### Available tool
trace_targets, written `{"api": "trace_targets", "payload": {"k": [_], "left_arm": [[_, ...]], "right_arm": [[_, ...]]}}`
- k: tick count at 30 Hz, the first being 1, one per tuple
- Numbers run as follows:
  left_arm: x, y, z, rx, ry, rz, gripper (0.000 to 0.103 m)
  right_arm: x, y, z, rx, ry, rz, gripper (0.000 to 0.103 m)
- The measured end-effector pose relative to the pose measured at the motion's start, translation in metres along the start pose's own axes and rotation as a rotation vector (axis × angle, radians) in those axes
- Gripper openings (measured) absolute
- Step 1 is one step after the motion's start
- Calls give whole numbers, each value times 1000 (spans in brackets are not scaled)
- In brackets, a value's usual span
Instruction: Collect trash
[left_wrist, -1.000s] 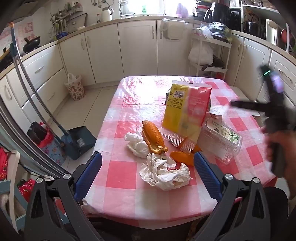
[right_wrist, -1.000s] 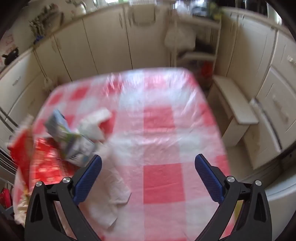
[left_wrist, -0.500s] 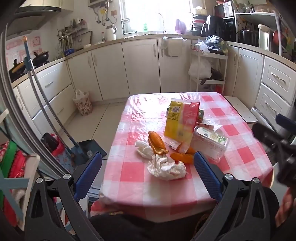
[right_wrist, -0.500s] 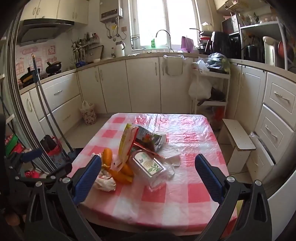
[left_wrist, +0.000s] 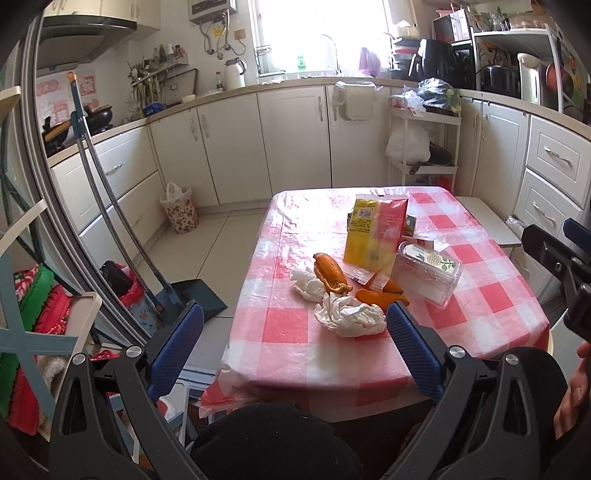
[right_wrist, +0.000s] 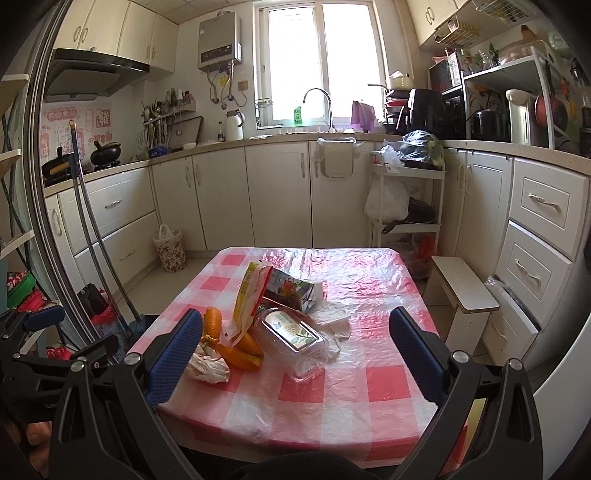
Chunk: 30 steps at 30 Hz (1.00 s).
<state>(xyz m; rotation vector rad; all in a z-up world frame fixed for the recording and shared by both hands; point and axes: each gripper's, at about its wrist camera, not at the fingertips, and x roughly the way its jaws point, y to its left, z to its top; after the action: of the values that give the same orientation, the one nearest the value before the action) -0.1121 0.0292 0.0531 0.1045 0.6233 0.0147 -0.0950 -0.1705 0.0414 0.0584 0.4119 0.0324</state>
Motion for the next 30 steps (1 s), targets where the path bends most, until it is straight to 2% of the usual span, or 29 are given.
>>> {"api": "trace_targets", "payload": {"k": [30], "left_arm": [[-8,-3,-2,-13,-44,-33,96]], "right_arm": [[-7,4,7,-47,-4,-22,97]]}}
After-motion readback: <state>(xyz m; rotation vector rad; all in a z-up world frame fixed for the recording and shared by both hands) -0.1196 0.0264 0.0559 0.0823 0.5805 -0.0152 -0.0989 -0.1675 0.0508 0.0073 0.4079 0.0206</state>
